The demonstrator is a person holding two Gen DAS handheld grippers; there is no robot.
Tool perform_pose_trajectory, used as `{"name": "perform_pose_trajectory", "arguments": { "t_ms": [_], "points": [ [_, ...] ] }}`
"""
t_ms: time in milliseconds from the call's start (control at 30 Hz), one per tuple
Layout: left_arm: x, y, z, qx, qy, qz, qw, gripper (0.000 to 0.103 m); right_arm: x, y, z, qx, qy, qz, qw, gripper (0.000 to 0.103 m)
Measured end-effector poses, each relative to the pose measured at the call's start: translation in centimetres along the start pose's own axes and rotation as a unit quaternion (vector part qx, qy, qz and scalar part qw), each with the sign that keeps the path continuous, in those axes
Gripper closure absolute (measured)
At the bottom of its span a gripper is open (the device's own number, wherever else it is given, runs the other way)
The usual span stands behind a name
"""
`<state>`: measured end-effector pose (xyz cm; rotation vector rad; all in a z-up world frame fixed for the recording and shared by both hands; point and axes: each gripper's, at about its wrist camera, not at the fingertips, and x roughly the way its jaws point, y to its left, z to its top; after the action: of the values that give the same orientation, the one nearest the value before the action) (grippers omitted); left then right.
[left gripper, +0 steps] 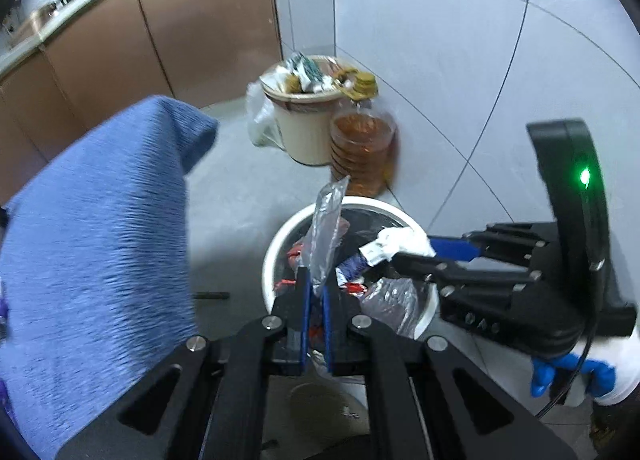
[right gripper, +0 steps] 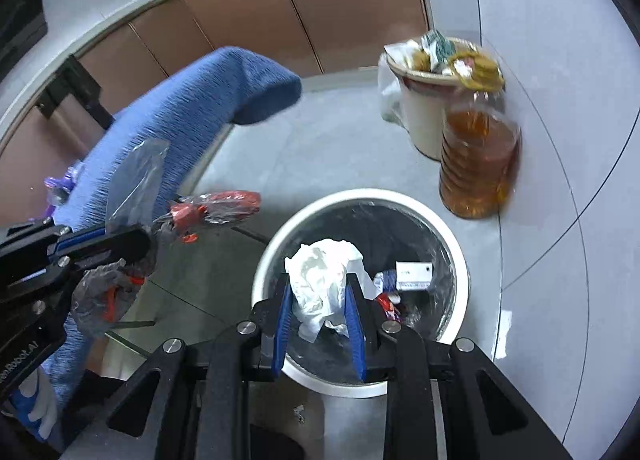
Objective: Collect trash
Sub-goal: 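Open both grippers to drop the wrapper and tissue into the bin, then move both open grippers back over the purple wrappers on the towel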
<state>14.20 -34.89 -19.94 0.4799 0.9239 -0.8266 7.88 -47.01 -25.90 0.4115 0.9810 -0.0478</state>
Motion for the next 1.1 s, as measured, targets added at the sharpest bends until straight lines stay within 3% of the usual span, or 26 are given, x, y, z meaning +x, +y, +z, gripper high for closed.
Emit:
{"name": "perform_pose_trajectory", "arguments": {
  "t_ms": [133, 267, 367, 467, 533, 700, 900, 967, 1100],
  "points": [
    [1.8, 0.2, 0.7, -0.023, 0.016, -0.039, 0.9989, 0.096, 1.8, -1.3, -0.3, 0.010, 0.017, -0.009, 1.000, 0.074],
    [2.8, 0.8, 1.8, -0.048, 0.024, -0.076, 0.9956, 0.096, 2.8, -2.0, -0.5, 0.016, 0.027, -0.020, 0.999, 0.054],
    [2.9, 1.0, 2.1, -0.058, 0.025, -0.093, 0.9936, 0.094, 3.1, -2.2, -0.6, 0.016, 0.030, -0.029, 0.999, 0.047],
    [2.8, 1.1, 2.4, -0.061, 0.022, -0.099, 0.9929, 0.084, 3.2, -2.3, -0.7, 0.017, 0.031, -0.037, 0.999, 0.044],
    [2.1, 1.0, 2.3, -0.060, 0.015, -0.099, 0.9931, 0.069, 2.9, -2.3, -0.8, 0.019, 0.030, -0.039, 0.999, 0.044],
    [0.4, 0.7, 2.4, -0.053, -0.003, -0.092, 0.9944, 0.062, 1.3, -1.8, -0.7, 0.015, 0.017, -0.046, 0.999, 0.044],
    [-2.0, 1.1, 2.1, -0.060, -0.022, -0.092, 0.9938, 0.062, -1.2, -0.7, -0.2, 0.010, -0.007, -0.057, 0.998, 0.044],
    [-3.4, 1.3, 1.8, -0.059, -0.036, -0.074, 0.9948, 0.062, -2.1, -0.3, 0.0, 0.005, -0.015, -0.058, 0.998, 0.044],
    [-6.8, 2.6, 0.6, -0.062, -0.067, 0.000, 0.9958, 0.062, -4.7, 1.8, 0.5, -0.014, -0.039, -0.055, 0.998, 0.044]
  ]
}}
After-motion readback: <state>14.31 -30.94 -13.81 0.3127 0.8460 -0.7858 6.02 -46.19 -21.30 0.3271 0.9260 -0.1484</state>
